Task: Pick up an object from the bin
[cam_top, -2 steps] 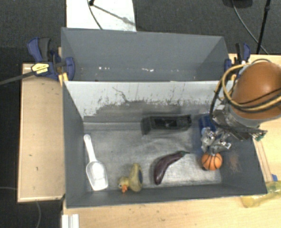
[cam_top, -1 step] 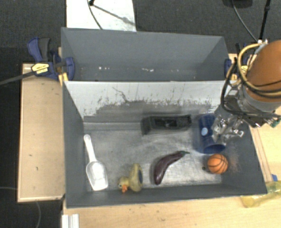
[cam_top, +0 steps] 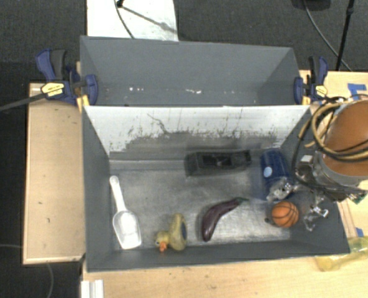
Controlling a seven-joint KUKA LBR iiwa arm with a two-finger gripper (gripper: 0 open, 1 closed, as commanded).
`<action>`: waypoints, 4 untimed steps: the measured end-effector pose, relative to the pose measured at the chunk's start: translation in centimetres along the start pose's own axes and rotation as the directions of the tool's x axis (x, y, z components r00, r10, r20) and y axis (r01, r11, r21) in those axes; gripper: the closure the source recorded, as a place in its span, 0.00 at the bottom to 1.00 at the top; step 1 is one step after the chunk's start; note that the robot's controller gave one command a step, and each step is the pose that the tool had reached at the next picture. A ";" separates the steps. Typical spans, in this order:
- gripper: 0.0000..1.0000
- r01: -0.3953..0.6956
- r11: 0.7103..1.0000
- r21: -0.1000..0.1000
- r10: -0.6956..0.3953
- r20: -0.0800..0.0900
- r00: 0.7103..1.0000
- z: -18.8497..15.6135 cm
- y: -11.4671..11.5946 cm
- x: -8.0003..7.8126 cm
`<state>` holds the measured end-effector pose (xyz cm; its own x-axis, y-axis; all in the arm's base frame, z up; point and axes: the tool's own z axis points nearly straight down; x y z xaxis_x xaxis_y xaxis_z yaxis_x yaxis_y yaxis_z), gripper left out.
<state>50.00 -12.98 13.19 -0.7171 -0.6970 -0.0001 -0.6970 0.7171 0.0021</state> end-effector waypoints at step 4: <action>1.00 0.011 1.000 -0.008 -0.011 -0.001 1.000 5.9 -1.9 -1.0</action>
Offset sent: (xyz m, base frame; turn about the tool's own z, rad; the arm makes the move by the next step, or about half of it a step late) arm 0.0164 -0.0191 -0.0619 -0.1027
